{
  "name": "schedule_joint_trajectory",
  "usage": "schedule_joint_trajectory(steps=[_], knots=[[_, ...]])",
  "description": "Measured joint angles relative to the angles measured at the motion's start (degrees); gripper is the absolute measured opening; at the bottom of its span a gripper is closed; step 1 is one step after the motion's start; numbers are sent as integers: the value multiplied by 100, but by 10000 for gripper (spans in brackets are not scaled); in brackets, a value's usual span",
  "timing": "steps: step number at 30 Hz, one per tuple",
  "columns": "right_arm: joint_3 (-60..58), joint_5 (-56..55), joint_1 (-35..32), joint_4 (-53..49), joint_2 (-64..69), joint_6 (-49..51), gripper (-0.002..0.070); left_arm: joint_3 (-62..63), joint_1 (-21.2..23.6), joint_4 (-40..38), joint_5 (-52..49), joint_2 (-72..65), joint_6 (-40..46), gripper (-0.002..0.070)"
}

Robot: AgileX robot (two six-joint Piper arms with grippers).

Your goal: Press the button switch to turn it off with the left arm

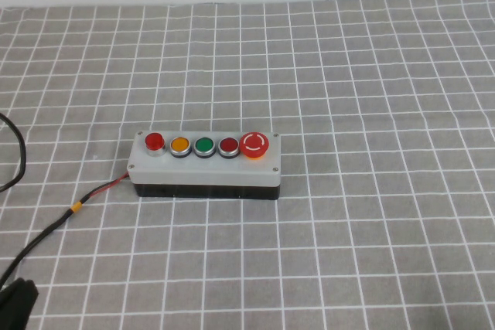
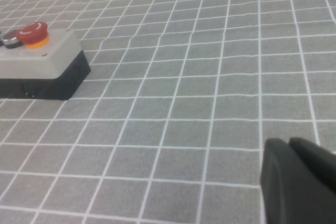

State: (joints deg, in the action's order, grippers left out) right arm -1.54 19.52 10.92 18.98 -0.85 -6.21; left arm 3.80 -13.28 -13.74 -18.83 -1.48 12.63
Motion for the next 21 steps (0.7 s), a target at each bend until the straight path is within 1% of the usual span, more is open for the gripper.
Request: schedule_joint_trajectory(steps=[4, 7, 10, 12, 14, 17, 21], knots=[[0, 0, 0, 0, 0, 0, -18, -12, 0, 0, 248, 0, -38, -3], [0, 0, 0, 0, 0, 0, -18, -121, 0, 128, 853, 4, -38, -3], [0, 0, 0, 0, 0, 0, -18, -352, 21, 461, 1544, 74, -212, -3], [0, 0, 0, 0, 0, 0, -18, -466, 176, 675, 1883, 155, -424, -3], [0, 0, 0, 0, 0, 0, -18, -516, 439, 821, 1984, 195, -696, -3], [0, 0, 0, 0, 0, 0, -18, -525, 794, 919, 2015, 204, -885, -3], [0, 0, 0, 0, 0, 0, -18, -525, 946, 1078, 1705, 208, -967, -3]])
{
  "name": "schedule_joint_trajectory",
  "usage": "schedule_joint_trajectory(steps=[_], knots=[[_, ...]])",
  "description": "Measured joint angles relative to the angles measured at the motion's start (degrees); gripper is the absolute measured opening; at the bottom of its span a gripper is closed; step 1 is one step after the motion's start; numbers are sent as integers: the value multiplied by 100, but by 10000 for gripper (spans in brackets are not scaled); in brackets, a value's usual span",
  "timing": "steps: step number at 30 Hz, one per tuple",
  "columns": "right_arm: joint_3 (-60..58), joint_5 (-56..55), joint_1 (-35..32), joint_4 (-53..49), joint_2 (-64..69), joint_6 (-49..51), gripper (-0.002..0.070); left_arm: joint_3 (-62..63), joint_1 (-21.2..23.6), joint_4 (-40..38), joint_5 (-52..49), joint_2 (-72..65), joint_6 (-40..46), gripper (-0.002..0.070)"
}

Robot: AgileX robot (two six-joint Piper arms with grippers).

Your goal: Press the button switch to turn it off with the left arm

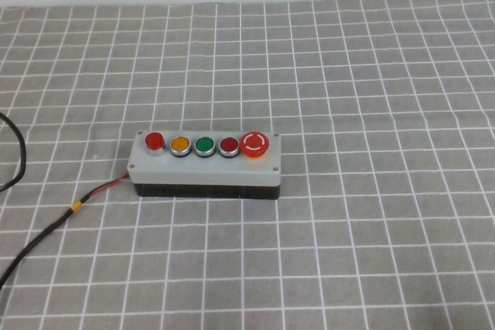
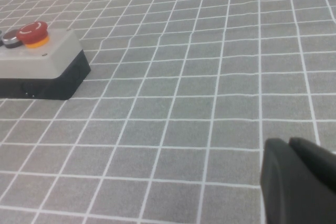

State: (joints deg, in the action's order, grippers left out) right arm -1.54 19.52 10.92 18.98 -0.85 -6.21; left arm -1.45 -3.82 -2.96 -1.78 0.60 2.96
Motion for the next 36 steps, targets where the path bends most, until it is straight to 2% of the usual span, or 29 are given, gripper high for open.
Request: schedule_joint_trajectory(steps=[10, 36], knots=[[0, 0, 0, 0, 0, 0, -18, 0, 21, 116, -1978, 0, -104, -3], [0, 0, 0, 0, 0, 0, -18, 0, 21, 117, -2053, 0, -104, -3]])
